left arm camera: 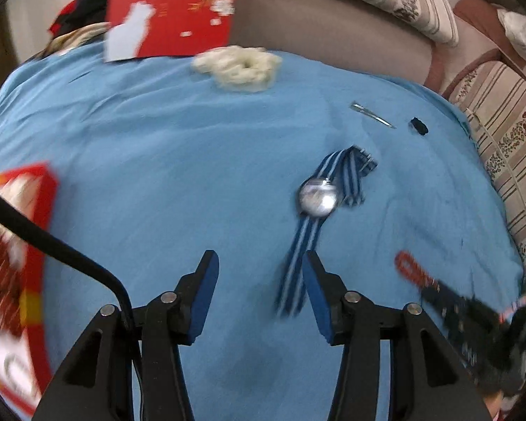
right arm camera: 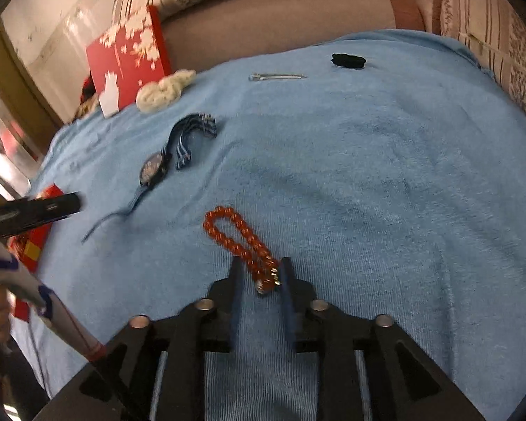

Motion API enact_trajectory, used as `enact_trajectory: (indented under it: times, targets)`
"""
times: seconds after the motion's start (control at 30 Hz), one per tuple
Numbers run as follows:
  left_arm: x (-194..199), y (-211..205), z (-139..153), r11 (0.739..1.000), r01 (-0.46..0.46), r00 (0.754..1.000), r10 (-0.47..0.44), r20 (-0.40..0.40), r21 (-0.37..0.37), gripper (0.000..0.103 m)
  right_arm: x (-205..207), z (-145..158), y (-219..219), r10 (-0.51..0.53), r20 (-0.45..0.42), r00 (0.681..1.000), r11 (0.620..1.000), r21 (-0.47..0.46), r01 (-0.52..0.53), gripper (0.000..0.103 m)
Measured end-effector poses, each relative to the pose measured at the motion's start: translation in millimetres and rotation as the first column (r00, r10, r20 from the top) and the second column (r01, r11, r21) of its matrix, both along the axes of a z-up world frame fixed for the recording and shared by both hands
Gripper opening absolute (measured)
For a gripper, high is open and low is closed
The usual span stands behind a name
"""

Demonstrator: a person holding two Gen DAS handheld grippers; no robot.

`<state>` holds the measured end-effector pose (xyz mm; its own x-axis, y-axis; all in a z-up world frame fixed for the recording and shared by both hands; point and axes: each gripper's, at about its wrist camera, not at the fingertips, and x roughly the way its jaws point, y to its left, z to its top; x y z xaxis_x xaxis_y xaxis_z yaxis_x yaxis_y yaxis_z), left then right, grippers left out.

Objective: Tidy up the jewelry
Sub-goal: 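Grasp the red bead bracelet with the right gripper while the left grasps the watch, then carry the watch and red bead bracelet into the box and release them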

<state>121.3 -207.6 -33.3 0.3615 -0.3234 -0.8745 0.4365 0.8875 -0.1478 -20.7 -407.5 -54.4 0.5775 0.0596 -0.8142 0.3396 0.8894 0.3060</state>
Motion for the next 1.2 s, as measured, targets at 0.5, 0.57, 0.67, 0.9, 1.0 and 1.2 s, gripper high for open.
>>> enact_trajectory:
  times: [0.5,0.57,0.67,0.9,1.0,1.2]
  targets:
    - [31.3,-88.4,-47.0,0.984,0.148,0.988,-0.152,0.031,0.098,0.046,22.4,-2.5,-3.0,0.046,0.020,0.999,0.996,-0.075,-0.045,0.038]
    - [26.5,-89.9,-46.1,0.979,0.171,0.983,-0.177,0.046,0.111,0.041,25.3,-3.3,5.1,0.077,0.011,0.997,0.991,-0.114,-0.076,0.030]
    - [24.3,-77.0,-38.6,0.986,0.158,0.987,-0.158,0.006,0.048,0.041,28.0,-3.9,15.6,0.116,-0.007,0.993,0.979,-0.169,-0.115,0.024]
    - [-10.2,-25.7,10.0,0.994,0.113,0.992,-0.111,0.065,-0.016,0.041,22.4,1.1,17.0,0.090,0.007,0.996,0.980,-0.178,-0.088,0.008]
    - [-29.0,2.2,36.0,0.995,0.088,0.992,-0.084,0.091,-0.045,0.041,16.0,9.0,13.1,0.053,0.026,0.998,0.989,-0.143,-0.049,0.008]
    - [-55.1,67.1,81.4,0.998,0.016,0.989,-0.007,0.149,-0.060,0.041,2.1,38.2,22.4,0.047,0.066,0.997,0.996,-0.079,-0.042,0.008]
